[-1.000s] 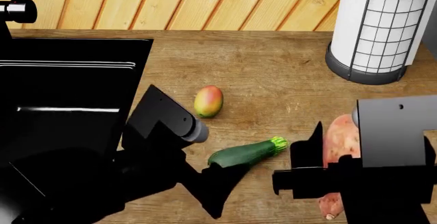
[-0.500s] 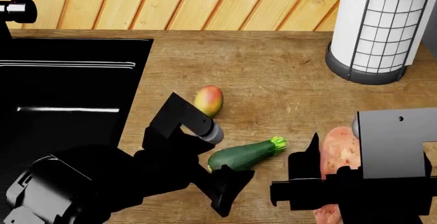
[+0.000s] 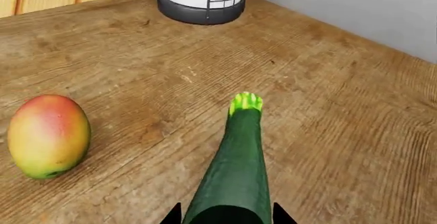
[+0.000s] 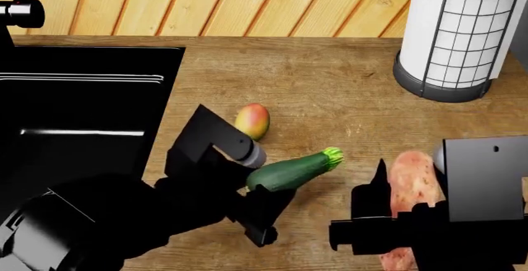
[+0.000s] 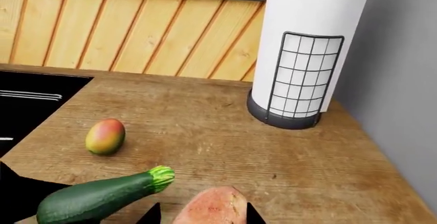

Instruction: There is a mixed pile of frozen fruits and vegetables on the counter. Locate all the frozen vegetables and place the items in a bowl on the counter. Take all the frozen fruits and defrost them in a running sink.

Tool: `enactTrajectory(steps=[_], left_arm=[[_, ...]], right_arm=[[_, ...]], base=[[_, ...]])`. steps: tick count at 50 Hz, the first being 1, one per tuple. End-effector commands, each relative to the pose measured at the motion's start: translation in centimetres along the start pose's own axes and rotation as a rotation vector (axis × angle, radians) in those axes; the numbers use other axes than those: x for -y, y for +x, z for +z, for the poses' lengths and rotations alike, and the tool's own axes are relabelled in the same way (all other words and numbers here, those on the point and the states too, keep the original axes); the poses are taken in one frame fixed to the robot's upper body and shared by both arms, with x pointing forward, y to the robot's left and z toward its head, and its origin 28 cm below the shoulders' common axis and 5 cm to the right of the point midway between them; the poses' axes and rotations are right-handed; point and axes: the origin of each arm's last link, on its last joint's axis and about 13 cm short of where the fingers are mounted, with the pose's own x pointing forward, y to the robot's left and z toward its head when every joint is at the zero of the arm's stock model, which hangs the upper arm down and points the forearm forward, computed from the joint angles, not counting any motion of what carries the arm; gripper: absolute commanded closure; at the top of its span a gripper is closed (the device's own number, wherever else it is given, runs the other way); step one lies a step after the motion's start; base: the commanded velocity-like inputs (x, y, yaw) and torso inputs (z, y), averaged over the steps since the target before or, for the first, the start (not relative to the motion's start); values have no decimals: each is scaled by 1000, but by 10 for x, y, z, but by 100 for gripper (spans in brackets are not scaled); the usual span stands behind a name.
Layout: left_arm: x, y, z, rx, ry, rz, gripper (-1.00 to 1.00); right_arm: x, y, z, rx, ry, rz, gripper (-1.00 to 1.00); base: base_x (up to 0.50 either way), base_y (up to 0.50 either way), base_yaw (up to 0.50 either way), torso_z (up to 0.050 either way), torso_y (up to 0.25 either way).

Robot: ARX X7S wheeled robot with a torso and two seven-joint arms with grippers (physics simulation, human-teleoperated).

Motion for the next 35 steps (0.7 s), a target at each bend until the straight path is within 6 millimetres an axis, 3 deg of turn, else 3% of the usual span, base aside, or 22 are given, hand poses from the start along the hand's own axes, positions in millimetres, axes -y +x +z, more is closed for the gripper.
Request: enactTrajectory(steps=[1,3,7,20,28,35], left_arm=[[5,-40,18,134,29,137,100],[5,-61,21,167,43,203,100],[2,-84,23,200,43,288,100],[21,-149,0,235,40,508,100],[24,-167,5,275,20,596,100],[26,-179,6,282,12,635,100]], right_arm=[[4,1,-2,46,-20,35,100],[4,3,-2,45,-33,42,100],[7,3,6,58,-61,36,100],[14,5,20,58,-123,39,100],[16,5,28,65,-178,52,100],[17,5,23,56,-186,56,100]], base=[[0,0,0,0,10],[0,0,0,0,0],[0,0,0,0,0],[0,0,0,0,0],[0,0,0,0,1],[0,0,0,0,0]])
